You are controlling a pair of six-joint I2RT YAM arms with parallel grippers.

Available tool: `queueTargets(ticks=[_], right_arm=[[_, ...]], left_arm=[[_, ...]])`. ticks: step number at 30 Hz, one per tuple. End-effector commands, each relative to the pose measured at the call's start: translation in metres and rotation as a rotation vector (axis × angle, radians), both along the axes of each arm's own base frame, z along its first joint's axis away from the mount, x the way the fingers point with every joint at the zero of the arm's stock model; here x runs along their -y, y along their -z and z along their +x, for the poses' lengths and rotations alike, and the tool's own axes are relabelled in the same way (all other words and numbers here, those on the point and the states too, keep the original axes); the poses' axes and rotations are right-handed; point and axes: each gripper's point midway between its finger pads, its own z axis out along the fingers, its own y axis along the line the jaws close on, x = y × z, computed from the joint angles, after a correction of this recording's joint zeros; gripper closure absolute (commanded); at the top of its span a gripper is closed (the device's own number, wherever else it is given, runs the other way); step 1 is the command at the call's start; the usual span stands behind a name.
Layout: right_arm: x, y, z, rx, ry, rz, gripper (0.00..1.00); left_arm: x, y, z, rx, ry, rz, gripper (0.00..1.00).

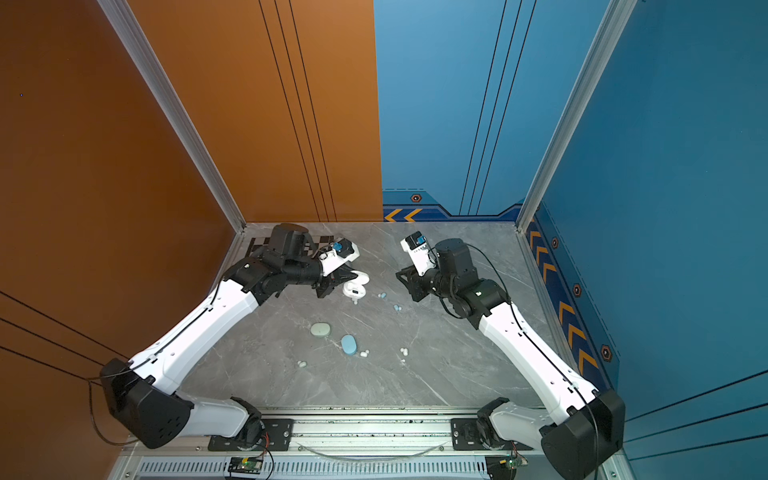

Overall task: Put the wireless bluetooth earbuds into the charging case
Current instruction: 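Hold the open case in the left gripper while the right gripper releases and withdraws, then move the open right gripper down over a white earbud on the table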

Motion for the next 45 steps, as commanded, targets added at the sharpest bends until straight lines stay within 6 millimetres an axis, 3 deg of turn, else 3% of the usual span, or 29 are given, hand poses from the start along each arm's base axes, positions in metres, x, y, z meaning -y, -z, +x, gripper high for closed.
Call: queueTargets(ticks=[1,4,7,13,19,25,32,40,45], right_arm=[[0.032,0.086,-0.036,-0.453,0.244,-0.121,0.78],[0.037,0.126,-0.065,-0.627,0.311,-0.233,0.78],[0.037,0.149,-0.085,-0.672,0.327,-0.338,0.73],[0.023,0.188,-0.109,-0.734,0.266,-0.491,0.67],[0.014,0.211,-0.118,-0.741,0.216,-0.607,0.63],[0.015,0.231,-0.113,-0.744,0.227,-0.682,0.61],[0.019,0.241,-0.098,-0.719,0.260,-0.732,0.62],[0.046,0.239,-0.070,-0.691,0.356,-0.748,0.64],[0.071,0.229,-0.038,-0.670,0.478,-0.715,0.64]], left_arm=[[-0.007,-0.020,0.000,-0.003,-0.045,-0.047,1.00],[-0.009,-0.020,0.003,-0.022,-0.074,-0.100,1.00],[-0.010,-0.023,0.007,-0.050,-0.107,-0.172,1.00],[-0.012,-0.027,0.012,-0.083,-0.156,-0.239,1.00],[-0.013,-0.024,0.008,-0.103,-0.166,-0.255,1.00],[-0.015,-0.021,0.007,-0.114,-0.168,-0.255,1.00],[-0.015,-0.023,0.007,-0.121,-0.173,-0.264,1.00],[-0.014,-0.023,0.007,-0.134,-0.175,-0.270,1.00],[-0.012,-0.022,0.008,-0.140,-0.175,-0.269,1.00]])
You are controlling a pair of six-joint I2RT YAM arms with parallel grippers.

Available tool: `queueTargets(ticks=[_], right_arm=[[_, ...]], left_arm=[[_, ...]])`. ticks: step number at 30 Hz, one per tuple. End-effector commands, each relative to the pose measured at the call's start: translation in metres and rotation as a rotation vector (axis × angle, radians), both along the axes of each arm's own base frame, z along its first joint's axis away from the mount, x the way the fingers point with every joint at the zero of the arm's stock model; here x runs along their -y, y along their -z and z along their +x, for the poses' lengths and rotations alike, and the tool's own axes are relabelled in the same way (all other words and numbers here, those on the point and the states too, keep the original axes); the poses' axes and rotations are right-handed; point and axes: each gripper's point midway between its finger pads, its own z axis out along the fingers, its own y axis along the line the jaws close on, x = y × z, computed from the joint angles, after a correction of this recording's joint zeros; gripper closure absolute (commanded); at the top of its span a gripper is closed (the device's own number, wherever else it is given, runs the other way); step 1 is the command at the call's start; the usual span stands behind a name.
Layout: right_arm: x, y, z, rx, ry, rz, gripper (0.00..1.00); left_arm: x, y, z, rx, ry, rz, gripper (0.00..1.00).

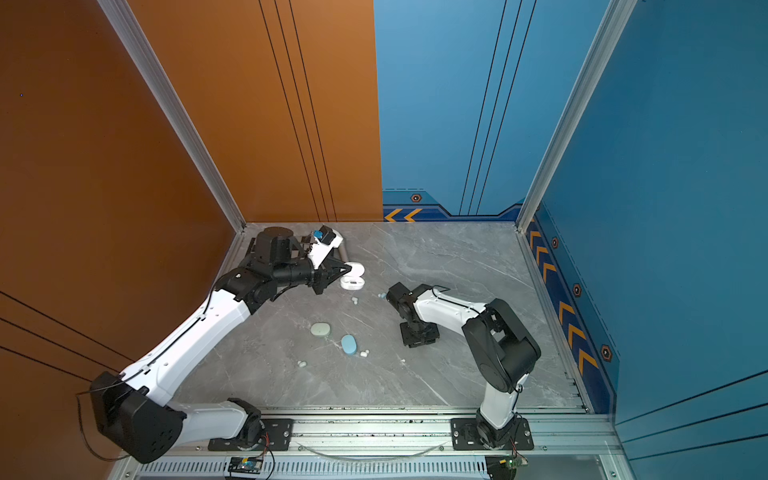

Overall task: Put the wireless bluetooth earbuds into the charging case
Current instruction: 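Move the open right gripper down over a white earbud on the table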

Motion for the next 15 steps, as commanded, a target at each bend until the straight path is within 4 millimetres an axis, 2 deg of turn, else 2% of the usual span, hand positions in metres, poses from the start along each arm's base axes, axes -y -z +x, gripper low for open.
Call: queueTargets(ticks=[1,7,12,15], right_arm=[[0.017,-0.009,0.022,0.061,0.032,-0.064,0.63],[0.019,-0.031,0.036,0.128,0.137,-0.003,0.63],[0.000,-0.048,0.037,0.125,0.226,0.130,0.63],[-0.013,-0.047,0.032,0.090,0.215,0.182,0.63]], left_arm=[[0.002,-0.012,-0.003,0.022,0.014,-0.029,1.00],[0.004,-0.008,-0.004,0.015,0.015,-0.026,1.00],[0.006,-0.005,-0.006,0.006,0.023,-0.024,1.00],[0.006,-0.004,-0.007,0.002,0.027,-0.023,1.00]])
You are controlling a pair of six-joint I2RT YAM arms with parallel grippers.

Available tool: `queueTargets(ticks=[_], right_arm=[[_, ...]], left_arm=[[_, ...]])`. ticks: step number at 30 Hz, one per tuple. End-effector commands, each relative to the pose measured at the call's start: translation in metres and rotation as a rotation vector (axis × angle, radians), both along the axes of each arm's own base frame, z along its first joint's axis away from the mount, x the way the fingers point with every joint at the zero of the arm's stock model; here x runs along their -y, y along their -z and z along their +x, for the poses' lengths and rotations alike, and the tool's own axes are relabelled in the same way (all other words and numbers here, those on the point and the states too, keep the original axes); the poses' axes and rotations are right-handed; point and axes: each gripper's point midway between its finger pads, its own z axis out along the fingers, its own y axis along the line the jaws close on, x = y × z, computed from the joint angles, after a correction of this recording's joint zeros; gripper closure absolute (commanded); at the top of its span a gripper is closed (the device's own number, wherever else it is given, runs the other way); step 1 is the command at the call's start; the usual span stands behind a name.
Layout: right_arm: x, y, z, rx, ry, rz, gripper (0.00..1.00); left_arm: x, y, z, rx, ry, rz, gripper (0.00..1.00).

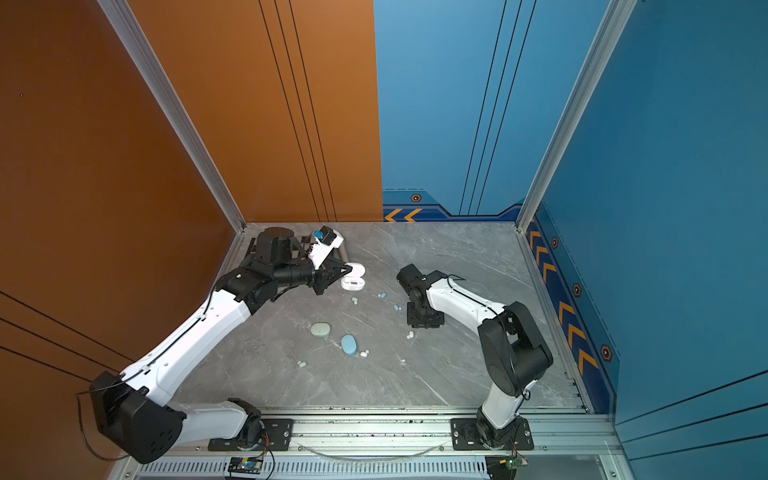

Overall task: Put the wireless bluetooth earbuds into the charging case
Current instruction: 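Move the open right gripper down over a white earbud on the table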

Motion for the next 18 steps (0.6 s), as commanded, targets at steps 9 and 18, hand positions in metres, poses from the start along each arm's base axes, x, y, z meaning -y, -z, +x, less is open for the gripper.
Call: queueTargets(ticks=[9,18], right_arm=[[-0.033,0.023,-0.024,-0.142,0.011,0.179,0.59],[-0.034,0.041,-0.026,-0.178,0.043,0.189,0.64]], left_arm=[[0.004,-0.004,-0.009,0.007,0.033,-0.025,1.00],[0.008,-0.005,-0.010,0.004,0.036,-0.027,1.00]])
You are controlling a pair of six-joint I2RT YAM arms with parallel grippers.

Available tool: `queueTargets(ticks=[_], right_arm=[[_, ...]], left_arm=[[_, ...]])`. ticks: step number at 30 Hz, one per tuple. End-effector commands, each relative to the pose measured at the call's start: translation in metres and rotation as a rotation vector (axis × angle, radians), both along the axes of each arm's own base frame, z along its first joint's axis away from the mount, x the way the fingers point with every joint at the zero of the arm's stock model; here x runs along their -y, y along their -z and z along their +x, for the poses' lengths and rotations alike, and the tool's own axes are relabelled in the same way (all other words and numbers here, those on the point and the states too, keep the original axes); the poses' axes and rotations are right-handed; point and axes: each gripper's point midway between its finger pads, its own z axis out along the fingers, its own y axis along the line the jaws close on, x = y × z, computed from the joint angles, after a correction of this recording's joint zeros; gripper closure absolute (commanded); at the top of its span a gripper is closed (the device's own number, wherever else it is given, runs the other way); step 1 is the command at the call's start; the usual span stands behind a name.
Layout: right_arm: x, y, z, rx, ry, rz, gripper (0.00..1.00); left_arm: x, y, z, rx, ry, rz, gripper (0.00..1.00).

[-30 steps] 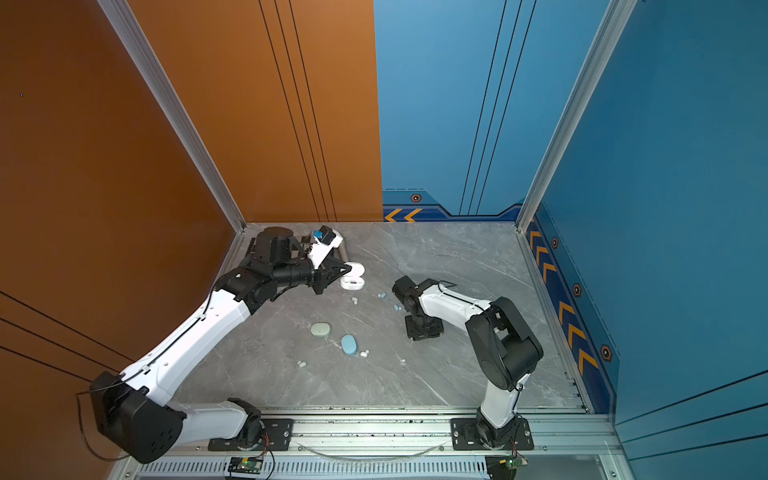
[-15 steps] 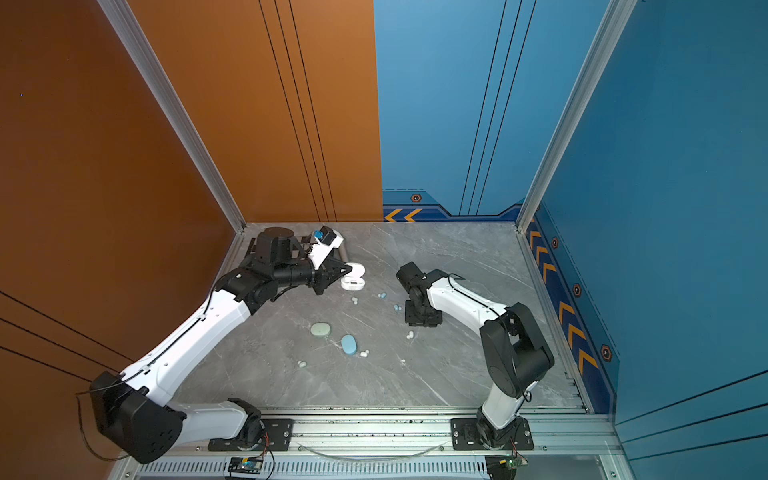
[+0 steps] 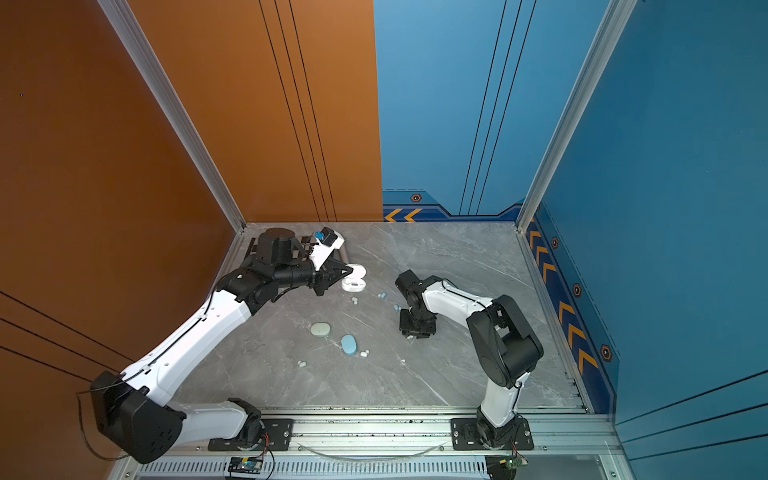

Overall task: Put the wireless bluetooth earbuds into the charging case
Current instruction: 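Move the open right gripper down over a white earbud on the table, then close the right gripper on the white earbud and lift it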

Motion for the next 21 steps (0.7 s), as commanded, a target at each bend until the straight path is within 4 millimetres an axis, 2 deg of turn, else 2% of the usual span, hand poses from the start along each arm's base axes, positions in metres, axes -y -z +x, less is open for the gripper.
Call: queueTargets(ticks=[1,5,11,17,21], right_arm=[[0.000,0.006,-0.002,-0.013,0.037,0.011,0.65],[0.002,0.010,0.000,-0.008,0.057,0.020,0.70],[0.001,0.010,0.004,0.004,0.063,0.030,0.72],[0.002,0.010,0.007,0.014,0.070,0.033,0.65],[0.002,0.010,0.008,0.017,0.075,0.035,0.65]], left_arm=[[0.005,-0.007,-0.006,0.011,0.020,-0.024,1.00],[0.008,-0.006,-0.006,0.009,0.024,-0.021,1.00],[0.013,-0.002,-0.005,-0.002,0.036,-0.017,1.00],[0.016,0.001,-0.006,-0.011,0.048,-0.015,1.00],[0.018,0.003,-0.007,-0.016,0.052,-0.013,1.00]])
